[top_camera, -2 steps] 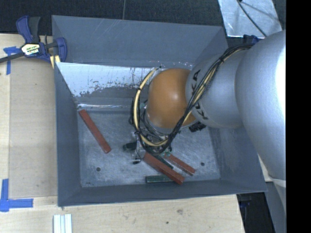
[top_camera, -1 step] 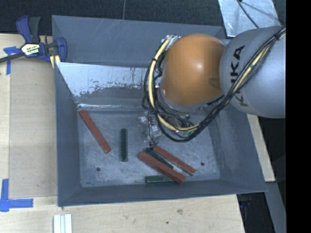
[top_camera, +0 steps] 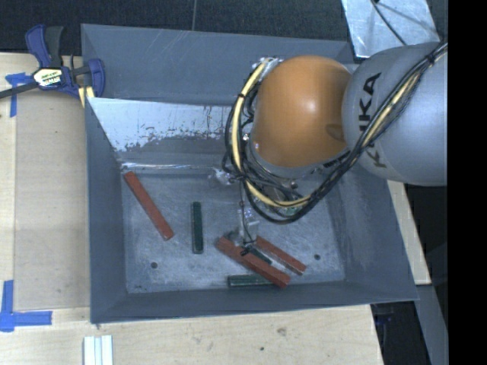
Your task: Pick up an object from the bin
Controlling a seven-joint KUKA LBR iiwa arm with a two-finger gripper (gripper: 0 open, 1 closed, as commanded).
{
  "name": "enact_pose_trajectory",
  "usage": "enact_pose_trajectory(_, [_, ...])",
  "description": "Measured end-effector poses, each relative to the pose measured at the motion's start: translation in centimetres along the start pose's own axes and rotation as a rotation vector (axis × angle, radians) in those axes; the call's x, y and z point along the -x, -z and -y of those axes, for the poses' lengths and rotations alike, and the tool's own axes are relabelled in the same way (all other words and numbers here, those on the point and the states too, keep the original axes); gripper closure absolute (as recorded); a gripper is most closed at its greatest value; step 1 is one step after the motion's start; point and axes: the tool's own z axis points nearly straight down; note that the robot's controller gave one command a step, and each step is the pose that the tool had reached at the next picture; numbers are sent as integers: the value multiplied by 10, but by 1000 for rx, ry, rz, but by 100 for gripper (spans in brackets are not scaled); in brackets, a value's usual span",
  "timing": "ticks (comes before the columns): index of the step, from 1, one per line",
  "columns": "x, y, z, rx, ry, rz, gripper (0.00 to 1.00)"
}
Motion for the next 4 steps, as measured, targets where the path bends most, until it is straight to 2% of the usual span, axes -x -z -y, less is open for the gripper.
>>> enact_pose_trajectory(1, [13,11,-81,2,259,4,0])
enact_pose_trajectory(2, [-15,-90,-22,0,375,-9,0])
enact_pose_trajectory(3, [26,-139,8,0,486,0,0])
enact_pose_trajectory(4, [26,-136,7,1,484,2,100])
